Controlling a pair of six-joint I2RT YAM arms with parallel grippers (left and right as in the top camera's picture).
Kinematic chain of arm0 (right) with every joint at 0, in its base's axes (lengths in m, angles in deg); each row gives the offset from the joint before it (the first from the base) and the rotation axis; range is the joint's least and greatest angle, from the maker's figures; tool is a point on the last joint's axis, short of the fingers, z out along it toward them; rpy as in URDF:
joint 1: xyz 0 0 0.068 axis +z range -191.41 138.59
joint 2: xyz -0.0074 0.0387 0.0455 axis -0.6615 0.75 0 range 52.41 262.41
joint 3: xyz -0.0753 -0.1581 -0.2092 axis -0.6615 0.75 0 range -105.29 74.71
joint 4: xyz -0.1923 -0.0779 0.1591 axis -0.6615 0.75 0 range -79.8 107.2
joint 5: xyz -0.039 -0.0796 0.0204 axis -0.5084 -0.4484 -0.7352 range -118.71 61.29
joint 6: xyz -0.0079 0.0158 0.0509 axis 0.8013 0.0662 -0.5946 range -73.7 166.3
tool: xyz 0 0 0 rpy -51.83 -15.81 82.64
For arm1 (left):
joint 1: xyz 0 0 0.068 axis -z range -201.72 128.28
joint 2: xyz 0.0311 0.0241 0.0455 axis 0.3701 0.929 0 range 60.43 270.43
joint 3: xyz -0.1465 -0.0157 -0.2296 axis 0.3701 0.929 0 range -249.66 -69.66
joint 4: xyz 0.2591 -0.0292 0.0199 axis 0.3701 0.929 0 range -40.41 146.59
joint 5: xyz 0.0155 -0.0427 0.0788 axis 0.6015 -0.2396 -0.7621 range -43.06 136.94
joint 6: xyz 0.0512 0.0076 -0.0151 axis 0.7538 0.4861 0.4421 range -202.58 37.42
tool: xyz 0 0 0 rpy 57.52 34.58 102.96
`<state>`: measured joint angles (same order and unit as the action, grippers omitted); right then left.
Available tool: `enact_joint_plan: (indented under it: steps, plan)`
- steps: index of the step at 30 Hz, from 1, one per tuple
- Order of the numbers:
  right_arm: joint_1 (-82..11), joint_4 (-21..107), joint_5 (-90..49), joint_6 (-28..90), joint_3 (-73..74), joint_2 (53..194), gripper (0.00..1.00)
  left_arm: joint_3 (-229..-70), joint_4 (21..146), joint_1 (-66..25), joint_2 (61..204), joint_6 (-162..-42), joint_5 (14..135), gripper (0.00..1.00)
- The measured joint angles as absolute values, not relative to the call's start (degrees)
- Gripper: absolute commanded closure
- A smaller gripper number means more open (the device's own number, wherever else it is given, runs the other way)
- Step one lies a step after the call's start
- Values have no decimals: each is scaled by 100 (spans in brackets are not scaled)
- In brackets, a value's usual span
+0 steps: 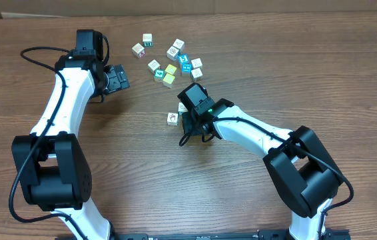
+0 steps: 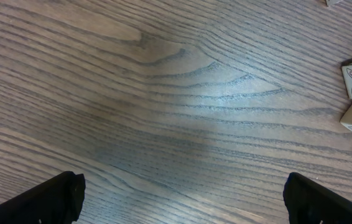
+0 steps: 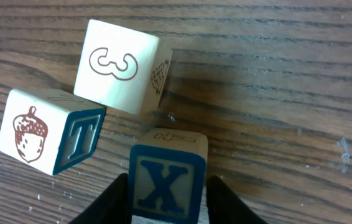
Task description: Form a circle
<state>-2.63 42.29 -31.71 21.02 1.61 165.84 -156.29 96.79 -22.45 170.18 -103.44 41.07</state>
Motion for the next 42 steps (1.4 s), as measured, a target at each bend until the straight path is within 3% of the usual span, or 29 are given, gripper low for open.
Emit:
enact_joint_plan:
  steps: [7, 24, 30, 37, 42]
  plan:
    - [-263, 4159, -3171, 2102, 161, 16584, 55, -15629, 9679, -2248, 17018, -10344, 4107, 0]
    - [-263, 4761, -3449, 2234, -396, 16315, 56, -15629, 9679, -2245, 17018, -10344, 4107, 1]
    - [-280, 5110, -3604, 2155, -401, 16261, 66, -15629, 9679, -2248, 17018, -10344, 4107, 0]
    - [-383, 5235, -3724, 2085, -401, 16267, 92, -15629, 9679, -2245, 17018, -10346, 4107, 0]
    - [-475, 5226, -3759, 2056, -403, 16418, 96, -15629, 9679, -2245, 17018, -10344, 4107, 1]
